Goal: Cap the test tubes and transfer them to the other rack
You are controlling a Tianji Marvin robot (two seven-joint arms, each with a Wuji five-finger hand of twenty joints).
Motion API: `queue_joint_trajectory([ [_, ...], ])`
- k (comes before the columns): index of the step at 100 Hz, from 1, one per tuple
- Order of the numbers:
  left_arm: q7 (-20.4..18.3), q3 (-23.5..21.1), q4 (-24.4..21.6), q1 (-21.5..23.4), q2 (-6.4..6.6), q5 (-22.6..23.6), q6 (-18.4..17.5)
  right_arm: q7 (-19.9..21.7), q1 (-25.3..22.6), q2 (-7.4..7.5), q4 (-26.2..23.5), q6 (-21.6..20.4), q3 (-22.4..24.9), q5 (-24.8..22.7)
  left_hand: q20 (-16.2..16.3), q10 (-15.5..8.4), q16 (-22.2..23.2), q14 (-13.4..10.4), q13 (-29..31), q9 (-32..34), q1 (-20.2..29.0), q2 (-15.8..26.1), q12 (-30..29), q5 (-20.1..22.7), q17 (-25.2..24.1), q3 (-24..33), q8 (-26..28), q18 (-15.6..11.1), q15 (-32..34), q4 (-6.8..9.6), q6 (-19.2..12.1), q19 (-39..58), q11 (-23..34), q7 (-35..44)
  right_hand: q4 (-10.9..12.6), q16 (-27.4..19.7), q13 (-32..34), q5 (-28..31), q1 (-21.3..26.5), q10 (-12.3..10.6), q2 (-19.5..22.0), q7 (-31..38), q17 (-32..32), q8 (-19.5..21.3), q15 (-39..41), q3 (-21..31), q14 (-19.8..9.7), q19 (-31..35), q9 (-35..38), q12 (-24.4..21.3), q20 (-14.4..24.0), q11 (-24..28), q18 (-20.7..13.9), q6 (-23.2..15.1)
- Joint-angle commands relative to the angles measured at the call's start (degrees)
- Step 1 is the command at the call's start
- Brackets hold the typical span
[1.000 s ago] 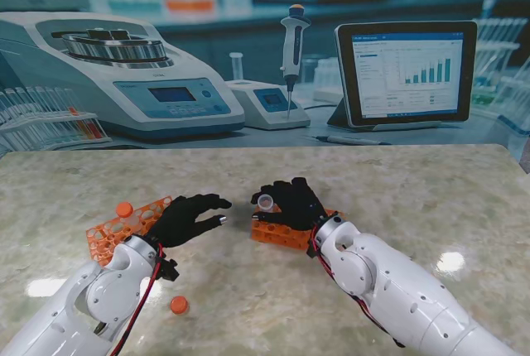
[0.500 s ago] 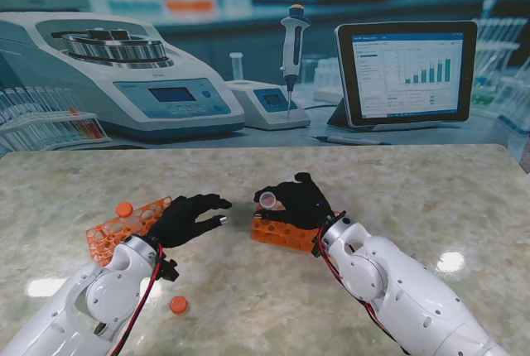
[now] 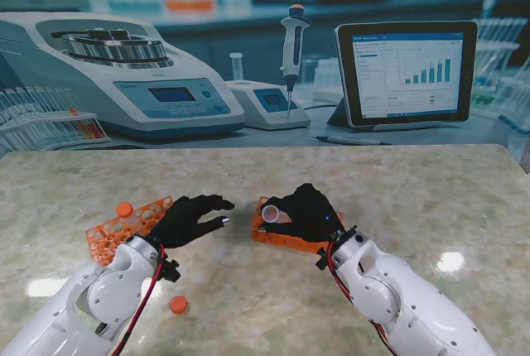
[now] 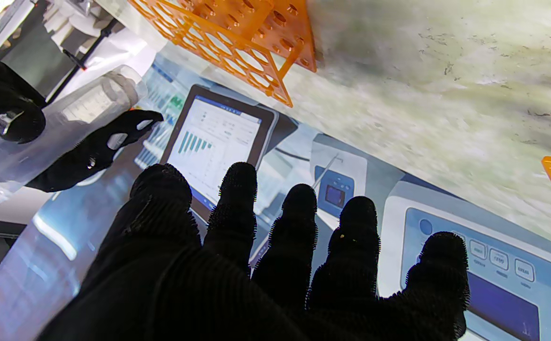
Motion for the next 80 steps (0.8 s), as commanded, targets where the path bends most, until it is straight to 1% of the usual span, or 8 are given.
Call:
queue_joint_trajectory([
  [1,-0.32,0.10,-0.39,0.08,0.11,0.09,-0.02,-0.82,-1.11,-0.07,-0.69,-0.59,-0.10,0.09,-0.49,-0.87,-0.88,-1.48,-1.23,-1.16,-0.35,3.02,-1.53,0.61,-1.05,-1.04,0.57,-1.38,-0.64,-0.73,0.21,-2.95,-0.83,-0.57,-5.21,2.13,2.91,5.63,-2.96,-0.65,0.27,2.99,2.80,1.38,3.40,29.10,-1.31,1.81,3.21,2.42,1.40,1.62,-2.22,-8.03],
  [5,-0.33,0.09,-0.45,0.11,0.12,0.12,-0.01,-1.24,-1.54,-0.12,-0.98,-0.95,0.13,0.08,-0.49,-0.82,-0.89,-1.44,-1.27,-1.20,-0.35,3.05,-1.53,0.60,-1.05,-1.06,0.57,-1.42,-0.66,-0.73,0.23,-2.95,-0.84,-0.57,-5.71,3.00,4.23,5.80,-3.96,-0.55,-0.77,3.49,4.70,1.64,4.63,31.98,-1.29,2.47,4.02,3.18,1.43,2.50,-2.68,-7.93],
  [11,-0.32,0.07,-0.53,0.17,0.13,0.21,-0.01,-1.78,-2.13,-0.18,-1.40,-1.39,0.43,0.07,-0.49,-0.89,-0.90,-1.35,-1.32,-1.09,-0.23,3.06,-1.52,0.57,-1.06,-1.02,0.57,-1.43,-0.68,-0.70,0.17,-2.95,-0.81,-0.57,-5.75,3.55,6.03,6.09,-3.63,-0.42,-1.74,4.08,7.48,1.98,5.59,32.97,-1.39,3.67,5.30,3.75,1.70,3.31,-3.22,-7.85],
  [24,-0.29,0.06,-0.71,0.27,0.13,0.32,0.02,-2.37,-3.39,-0.45,-2.15,-2.36,1.06,0.91,-0.49,-0.77,-0.89,-1.29,-1.25,-1.07,-0.05,3.14,-1.51,0.71,-1.05,-1.01,0.59,-1.37,-0.65,-0.66,0.30,-2.96,-0.80,-0.51,-6.33,6.96,9.09,6.13,-3.32,-0.69,-4.01,5.89,14.46,2.23,8.95,36.23,-1.60,7.75,7.20,7.82,1.03,6.25,-3.45,-7.72],
  [32,-0.38,0.09,-0.79,0.29,0.15,0.34,0.06,-2.84,-4.02,-0.76,-2.30,-3.07,1.38,2.03,-0.49,-0.82,-0.89,-1.46,-1.30,-1.13,-0.01,3.20,-1.51,0.68,-1.02,-1.03,0.58,-1.41,-0.67,-0.65,0.37,-2.96,-0.82,-0.53,-6.75,9.09,11.01,5.48,-1.86,-0.91,-7.57,8.13,18.55,0.64,10.36,39.01,-1.67,11.43,8.39,10.30,-0.15,7.13,-4.20,-7.99],
  [47,-0.52,0.14,-0.91,0.30,0.19,0.40,0.04,-2.54,-5.60,-1.21,-3.18,-4.25,2.49,4.37,-0.49,-0.80,-0.88,-1.43,-1.22,-1.07,0.06,3.22,-1.50,0.78,-1.04,-1.07,0.59,-1.44,-0.64,-0.63,0.28,-2.98,-0.81,-0.50,-6.87,11.71,13.59,5.68,1.47,-1.10,-11.53,9.41,23.47,1.05,13.53,42.47,-1.64,15.36,9.86,13.27,-0.25,9.79,-4.44,-7.66],
  [67,-0.84,0.27,-1.01,0.23,0.25,0.42,0.02,-2.43,-7.34,-1.25,-4.31,-5.41,3.71,4.93,-0.50,-0.78,-0.88,-1.31,-1.19,-1.05,0.22,3.23,-1.49,0.82,-1.04,-1.03,0.60,-1.44,-0.63,-0.61,0.38,-3.01,-0.80,-0.49,-6.88,17.31,16.65,5.94,2.51,-1.79,-11.41,8.62,27.54,2.83,18.89,44.75,-1.69,19.09,10.70,19.70,0.94,14.77,-4.30,-5.94],
  [80,-0.96,0.27,-1.05,0.22,0.28,0.45,-0.04,-2.18,-8.02,-1.27,-4.64,-5.96,4.11,5.29,-0.51,-0.86,-0.86,-1.32,-1.13,-1.10,0.21,3.31,-1.49,0.82,-1.05,-1.08,0.60,-1.45,-0.61,-0.60,0.27,-3.03,-0.81,-0.49,-6.72,22.74,19.01,5.48,2.83,-2.42,-10.04,8.00,31.75,3.98,24.98,44.42,-2.17,23.59,10.37,25.23,4.30,18.70,-4.59,-4.08],
])
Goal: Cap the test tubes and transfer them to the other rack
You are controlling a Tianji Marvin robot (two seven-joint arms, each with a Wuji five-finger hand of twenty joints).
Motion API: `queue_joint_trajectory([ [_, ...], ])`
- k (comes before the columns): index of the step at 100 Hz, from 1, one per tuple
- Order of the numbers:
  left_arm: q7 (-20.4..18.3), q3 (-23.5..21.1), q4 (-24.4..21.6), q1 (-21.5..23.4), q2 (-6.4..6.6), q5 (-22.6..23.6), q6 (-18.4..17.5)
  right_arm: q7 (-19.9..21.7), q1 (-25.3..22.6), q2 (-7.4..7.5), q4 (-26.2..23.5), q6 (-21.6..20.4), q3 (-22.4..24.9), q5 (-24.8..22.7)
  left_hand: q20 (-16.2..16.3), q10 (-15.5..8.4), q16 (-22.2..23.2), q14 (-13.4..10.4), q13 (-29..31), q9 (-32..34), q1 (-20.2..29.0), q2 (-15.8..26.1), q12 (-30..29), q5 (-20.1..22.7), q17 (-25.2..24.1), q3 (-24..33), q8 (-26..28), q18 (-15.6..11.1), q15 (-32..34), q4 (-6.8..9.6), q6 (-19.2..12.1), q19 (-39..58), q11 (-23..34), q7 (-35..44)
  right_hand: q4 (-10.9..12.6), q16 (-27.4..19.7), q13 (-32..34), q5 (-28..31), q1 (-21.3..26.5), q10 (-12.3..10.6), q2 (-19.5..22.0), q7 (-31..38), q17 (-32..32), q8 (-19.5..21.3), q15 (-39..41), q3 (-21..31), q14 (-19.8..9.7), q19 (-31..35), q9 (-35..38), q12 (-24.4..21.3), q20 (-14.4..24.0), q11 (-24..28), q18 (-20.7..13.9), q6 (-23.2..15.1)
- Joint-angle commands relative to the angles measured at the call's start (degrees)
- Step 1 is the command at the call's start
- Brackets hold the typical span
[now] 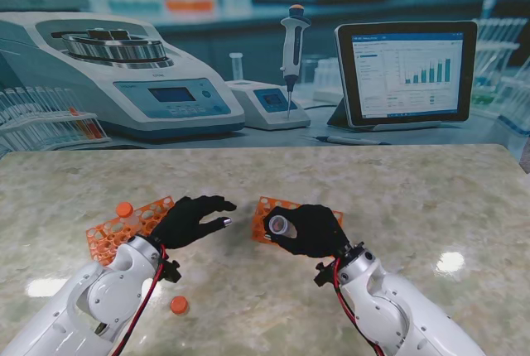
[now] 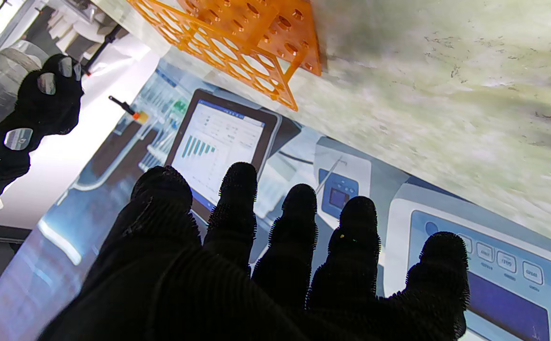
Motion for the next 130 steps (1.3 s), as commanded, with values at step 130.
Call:
queue_joint_trajectory([
  [130,-1.11,-0.09,-1.59,0.78,0.27,0.13,0.10,10.50,-2.93,0.52,-4.21,-1.46,3.86,6.96,-0.46,-0.86,-0.82,-1.28,-1.03,-1.02,0.38,2.73,-1.45,0.74,-1.06,-1.09,0.60,-1.38,-0.60,-0.57,0.31,-3.07,-0.77,-0.51,-1.82,23.72,4.94,7.37,-5.78,-4.55,-2.02,5.92,16.26,14.83,58.78,-1.83,-23.53,37.47,7.88,15.47,37.13,20.89,-15.42,3.27],
])
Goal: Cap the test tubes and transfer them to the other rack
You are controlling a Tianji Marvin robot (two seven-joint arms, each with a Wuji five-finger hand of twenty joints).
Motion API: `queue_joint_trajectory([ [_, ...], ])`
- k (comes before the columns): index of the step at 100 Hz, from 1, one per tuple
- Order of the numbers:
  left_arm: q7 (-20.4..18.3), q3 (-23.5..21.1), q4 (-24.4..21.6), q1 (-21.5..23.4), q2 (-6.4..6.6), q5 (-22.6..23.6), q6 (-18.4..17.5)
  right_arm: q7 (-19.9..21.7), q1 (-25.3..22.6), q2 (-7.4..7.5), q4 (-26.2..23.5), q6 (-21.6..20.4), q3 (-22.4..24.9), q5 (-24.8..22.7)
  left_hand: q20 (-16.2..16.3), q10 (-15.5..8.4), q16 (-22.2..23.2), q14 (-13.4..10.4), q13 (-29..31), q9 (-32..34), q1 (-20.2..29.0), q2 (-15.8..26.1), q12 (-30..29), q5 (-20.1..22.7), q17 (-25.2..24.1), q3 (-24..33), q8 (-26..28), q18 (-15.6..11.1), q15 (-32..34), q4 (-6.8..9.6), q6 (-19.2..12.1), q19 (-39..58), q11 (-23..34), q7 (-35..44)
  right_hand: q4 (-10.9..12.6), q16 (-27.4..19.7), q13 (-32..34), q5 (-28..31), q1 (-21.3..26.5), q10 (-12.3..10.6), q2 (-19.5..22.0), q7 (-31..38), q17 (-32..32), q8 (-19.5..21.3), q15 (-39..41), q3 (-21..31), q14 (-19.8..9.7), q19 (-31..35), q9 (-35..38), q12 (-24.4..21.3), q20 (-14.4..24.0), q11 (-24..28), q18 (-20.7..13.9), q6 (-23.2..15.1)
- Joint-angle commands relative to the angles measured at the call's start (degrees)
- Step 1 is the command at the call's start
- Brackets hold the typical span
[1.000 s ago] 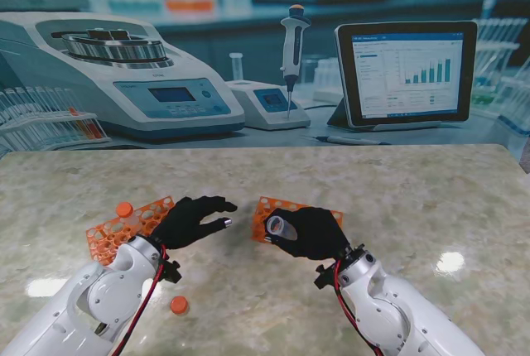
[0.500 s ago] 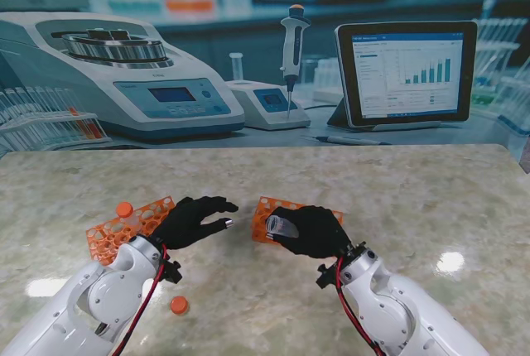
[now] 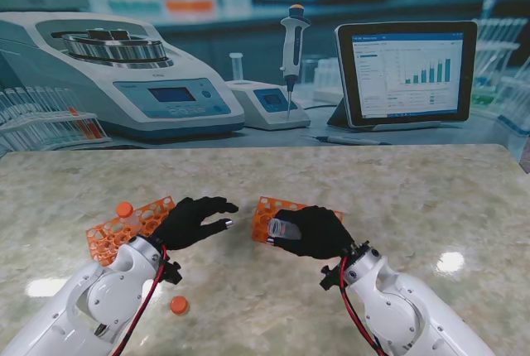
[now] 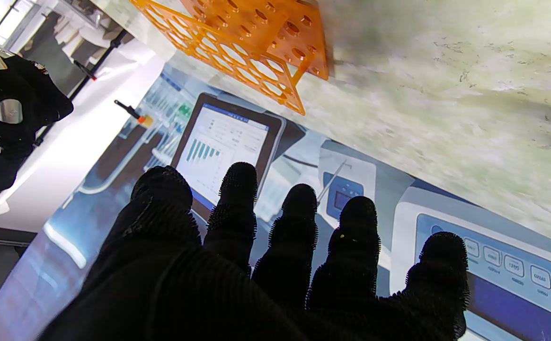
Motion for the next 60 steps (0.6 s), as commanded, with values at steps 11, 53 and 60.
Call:
queue_joint_trajectory([
  [11,-0.25,-0.13,-0.49,0.32,0.12,0.19,-0.15,1.08,-0.79,0.17,-0.67,-0.63,0.67,0.21,-0.44,-0.86,-0.83,-1.24,-1.09,-1.00,0.43,2.70,-1.42,0.78,-1.00,-1.06,0.61,-1.30,-0.62,-0.56,0.41,-2.96,-0.74,-0.49,0.22,5.80,0.98,5.44,-7.48,-1.07,-6.78,3.83,3.51,10.78,12.87,3.71,-11.88,15.18,5.65,0.20,5.84,5.06,-5.55,-2.05],
  [53,-0.32,-0.13,-0.60,0.39,0.16,0.31,-0.36,2.34,-2.38,0.01,-1.62,-2.47,2.22,3.20,-0.43,-0.99,-0.81,-1.27,-0.99,-0.93,0.42,2.68,-1.38,0.71,-1.00,-1.10,0.60,-1.31,-0.58,-0.58,0.25,-2.96,-0.72,-0.52,10.14,6.08,0.90,15.66,-6.44,-5.85,-12.20,22.66,4.40,33.38,16.13,14.02,-10.67,20.79,6.15,-0.21,7.39,15.42,-6.02,-7.47],
  [60,-0.35,-0.16,-0.64,0.43,0.17,0.35,-0.45,3.32,-2.89,-0.03,-2.10,-2.33,2.42,4.95,-0.42,-0.99,-0.82,-1.35,-1.02,-0.98,0.41,2.68,-1.38,0.74,-1.00,-1.10,0.61,-1.28,-0.60,-0.58,0.30,-2.95,-0.73,-0.50,10.89,6.02,0.89,16.29,-6.29,-5.47,-12.93,23.60,4.38,34.50,16.19,16.93,-10.35,20.85,6.16,-0.37,7.37,15.84,-5.54,-6.27],
])
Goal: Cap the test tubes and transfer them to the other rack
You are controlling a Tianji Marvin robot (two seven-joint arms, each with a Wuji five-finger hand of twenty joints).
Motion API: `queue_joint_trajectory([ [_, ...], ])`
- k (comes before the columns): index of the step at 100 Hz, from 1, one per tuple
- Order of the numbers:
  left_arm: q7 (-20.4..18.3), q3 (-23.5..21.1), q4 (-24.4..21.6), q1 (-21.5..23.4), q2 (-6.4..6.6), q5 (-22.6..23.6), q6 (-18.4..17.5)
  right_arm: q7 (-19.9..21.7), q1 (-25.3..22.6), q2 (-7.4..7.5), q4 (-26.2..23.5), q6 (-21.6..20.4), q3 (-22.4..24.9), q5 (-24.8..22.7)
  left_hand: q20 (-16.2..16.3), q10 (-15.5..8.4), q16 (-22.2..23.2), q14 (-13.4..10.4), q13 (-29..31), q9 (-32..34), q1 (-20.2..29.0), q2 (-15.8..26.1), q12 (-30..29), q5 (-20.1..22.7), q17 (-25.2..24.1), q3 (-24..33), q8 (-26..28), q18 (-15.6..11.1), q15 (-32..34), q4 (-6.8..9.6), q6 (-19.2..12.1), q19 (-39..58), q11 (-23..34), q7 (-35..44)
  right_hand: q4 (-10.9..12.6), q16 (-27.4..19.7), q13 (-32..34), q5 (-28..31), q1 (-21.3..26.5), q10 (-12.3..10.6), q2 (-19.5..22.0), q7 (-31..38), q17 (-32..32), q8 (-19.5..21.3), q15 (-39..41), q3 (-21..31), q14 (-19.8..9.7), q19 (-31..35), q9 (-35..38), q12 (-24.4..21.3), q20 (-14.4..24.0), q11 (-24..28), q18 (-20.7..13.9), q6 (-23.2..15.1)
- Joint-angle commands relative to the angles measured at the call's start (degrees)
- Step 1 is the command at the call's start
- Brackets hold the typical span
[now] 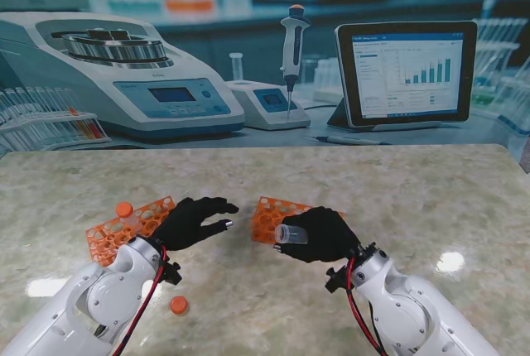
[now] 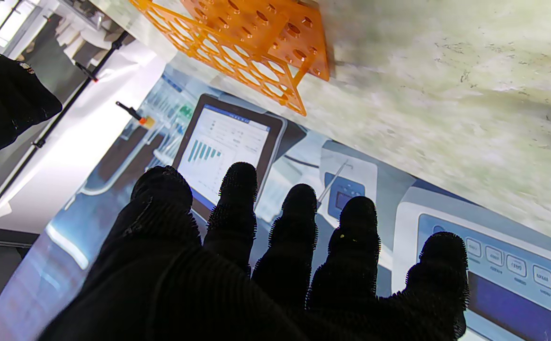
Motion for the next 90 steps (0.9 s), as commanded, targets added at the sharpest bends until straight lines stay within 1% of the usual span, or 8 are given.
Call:
queue_joint_trajectory([
  [1,-0.32,-0.10,-0.48,0.27,0.13,0.11,-0.19,1.14,-1.10,-0.19,-0.97,0.28,0.09,1.23,-0.42,-0.96,-0.82,-1.37,-1.04,-1.01,0.40,2.71,-1.38,0.71,-1.01,-1.10,0.60,-1.29,-0.61,-0.57,0.28,-2.93,-0.74,-0.51,2.08,6.05,0.85,6.50,0.90,-1.31,-2.12,7.56,4.02,3.08,14.06,3.42,-9.42,19.86,3.02,0.02,4.96,4.68,-4.58,2.67],
  [9,-0.34,-0.12,-0.48,0.28,0.14,0.14,-0.25,1.90,-1.65,-0.19,-1.40,0.64,0.31,2.45,-0.42,-0.86,-0.82,-1.23,-1.03,-0.94,0.46,2.67,-1.37,0.72,-1.00,-1.07,0.61,-1.30,-0.60,-0.56,0.34,-2.93,-0.72,-0.50,3.34,5.98,0.83,6.99,0.56,-1.18,-2.58,8.17,4.01,3.98,14.03,5.82,-9.24,19.95,3.03,-0.04,4.99,4.96,-4.30,3.65],
  [21,-0.35,-0.13,-0.48,0.28,0.14,0.15,-0.26,3.07,-3.09,-0.17,-2.44,1.52,0.80,4.42,-0.41,-1.00,-0.83,-1.37,-1.06,-0.99,0.48,2.65,-1.38,0.69,-0.98,-1.07,0.60,-1.33,-0.61,-0.56,0.28,-2.92,-0.75,-0.52,4.43,5.90,0.83,7.32,0.67,-0.88,-2.61,8.56,3.99,4.53,14.02,6.91,-8.81,20.13,3.06,-0.12,5.07,5.16,-3.78,4.64],
  [35,-0.83,-0.21,-0.59,0.30,0.28,0.30,-0.71,2.84,-4.82,-0.23,-3.26,1.45,1.45,4.75,-0.40,-0.83,-0.80,-1.32,-0.91,-0.70,0.53,2.59,-1.30,0.75,-0.93,-1.09,0.61,-1.31,-0.55,-0.57,0.26,-2.88,-0.60,-0.50,4.84,5.84,0.82,7.35,0.74,-0.84,-2.49,8.56,4.01,4.73,14.01,7.01,-8.52,20.23,3.07,-0.20,5.13,5.22,-3.71,4.87],
  [59,-2.72,-0.95,-2.90,2.20,0.79,1.66,-0.51,2.53,-7.46,-0.14,-4.08,0.92,1.88,4.33,0.35,-1.59,-0.12,-1.43,0.44,0.06,0.74,2.27,-0.17,1.03,0.13,-1.06,0.94,-1.21,0.19,-0.57,0.25,-1.57,0.37,-0.01,5.11,5.77,0.81,7.37,0.76,-0.91,-2.18,8.48,4.03,4.93,14.04,6.65,-8.51,20.26,3.05,-0.35,5.15,5.20,-3.78,4.87],
  [67,-3.27,-1.50,-3.86,3.16,0.97,2.44,-0.56,2.57,-7.98,-0.09,-3.97,0.78,1.82,4.24,1.37,-1.70,0.58,-1.43,1.27,0.31,1.03,2.01,1.01,1.40,0.69,-1.00,1.54,-1.41,0.63,-0.53,0.61,-0.04,0.80,0.57,5.13,5.76,0.81,7.35,0.84,-0.90,-2.21,8.50,4.03,4.99,14.04,6.61,-8.51,20.26,3.05,-0.35,5.15,5.22,-3.78,4.77],
  [77,-4.20,-2.28,-5.17,4.40,1.23,3.21,-0.97,2.38,-8.31,-0.11,-3.52,0.59,1.63,4.27,3.49,-2.18,1.96,-1.64,2.59,0.93,1.53,1.54,3.23,1.86,1.54,-0.99,3.72,-1.75,1.41,-0.46,1.57,3.04,1.62,2.06,5.10,5.69,0.80,7.35,1.04,-0.75,-2.33,8.49,4.03,5.11,13.94,6.43,-8.24,20.26,3.04,-0.41,5.15,5.17,-3.78,4.73],
  [90,-5.77,-3.46,-7.13,6.22,1.69,4.91,-1.86,1.98,-8.53,-0.16,-3.04,0.47,1.58,4.20,8.00,-2.66,4.84,-2.37,4.82,1.27,3.00,-0.10,6.49,0.57,3.02,-0.81,8.22,-2.57,3.26,-0.08,2.65,9.93,2.93,4.09,5.01,5.61,0.79,7.36,1.03,-0.64,-2.37,8.45,3.98,5.20,13.91,6.23,-7.74,20.11,3.03,-0.45,5.08,5.15,-3.63,4.74],
])
